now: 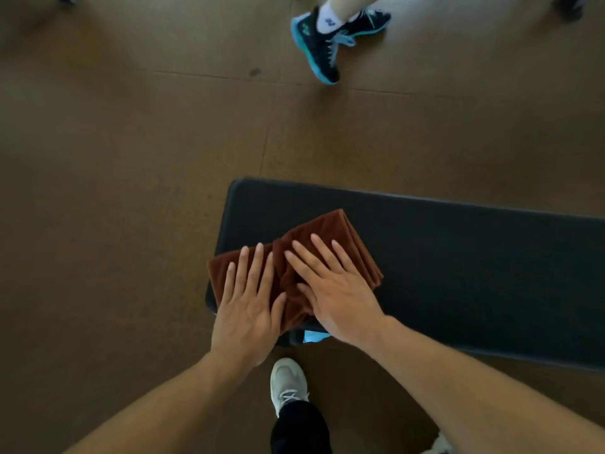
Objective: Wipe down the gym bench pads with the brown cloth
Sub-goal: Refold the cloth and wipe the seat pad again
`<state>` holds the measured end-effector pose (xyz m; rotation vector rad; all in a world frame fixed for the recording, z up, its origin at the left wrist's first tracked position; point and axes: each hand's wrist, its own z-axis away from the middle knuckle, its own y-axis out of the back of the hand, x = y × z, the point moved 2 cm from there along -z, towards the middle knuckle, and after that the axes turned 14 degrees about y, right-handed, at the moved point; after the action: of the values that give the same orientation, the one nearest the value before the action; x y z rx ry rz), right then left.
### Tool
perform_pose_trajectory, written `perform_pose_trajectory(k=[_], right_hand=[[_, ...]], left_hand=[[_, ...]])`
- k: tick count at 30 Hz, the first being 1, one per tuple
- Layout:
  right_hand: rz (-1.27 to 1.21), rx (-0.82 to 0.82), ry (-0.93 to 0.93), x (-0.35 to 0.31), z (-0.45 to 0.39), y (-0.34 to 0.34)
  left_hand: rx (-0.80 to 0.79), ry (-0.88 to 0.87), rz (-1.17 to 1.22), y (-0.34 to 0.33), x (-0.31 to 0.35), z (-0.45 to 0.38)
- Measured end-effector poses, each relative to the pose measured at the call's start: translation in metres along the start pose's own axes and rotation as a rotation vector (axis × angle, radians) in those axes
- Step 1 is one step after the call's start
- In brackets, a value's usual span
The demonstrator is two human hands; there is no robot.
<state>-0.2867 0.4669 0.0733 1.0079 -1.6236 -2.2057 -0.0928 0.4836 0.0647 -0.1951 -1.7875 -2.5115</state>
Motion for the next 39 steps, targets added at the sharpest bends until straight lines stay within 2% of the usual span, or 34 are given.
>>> perform_pose_trajectory(k=[7, 17, 21, 26, 30, 32, 35, 36, 38, 39], right_hand=[[0.042, -0.017, -0.057, 0.030, 0.130, -0.013], [0.093, -0.051, -0.156, 0.147, 0.334, 0.009], [0.127, 0.011, -0.186, 0.184, 0.415, 0.012], [0.304, 0.130, -0.243, 0.221, 0.491, 0.025], [0.301, 0.140, -0.341, 0.226, 0.512, 0.042], [0.252, 0.121, -0.379, 0.225, 0.513, 0.049], [0.093, -0.026, -0.546, 0.216, 0.493, 0.060], [0.059, -0.088, -0.514, 0.210, 0.480, 0.068], [0.027, -0.091, -0.427, 0.190, 0.448, 0.080], [-0.070, -0.137, -0.445, 0.175, 0.427, 0.079]], left_hand=[[-0.064, -0.130, -0.045, -0.035, 0.087, 0.049], [-0.104, -0.319, -0.115, -0.069, 0.305, 0.073], [-0.177, -0.389, -0.131, -0.082, 0.379, 0.081], [-0.216, -0.537, -0.141, -0.092, 0.462, 0.083], [-0.323, -0.511, -0.068, -0.075, 0.500, 0.081], [-0.310, -0.478, -0.024, -0.062, 0.506, 0.081], [-0.260, -0.457, 0.033, -0.058, 0.493, 0.081], [-0.260, -0.454, 0.043, -0.057, 0.483, 0.082], [-0.294, -0.421, 0.059, -0.052, 0.457, 0.085], [-0.297, -0.414, 0.052, -0.050, 0.435, 0.085]])
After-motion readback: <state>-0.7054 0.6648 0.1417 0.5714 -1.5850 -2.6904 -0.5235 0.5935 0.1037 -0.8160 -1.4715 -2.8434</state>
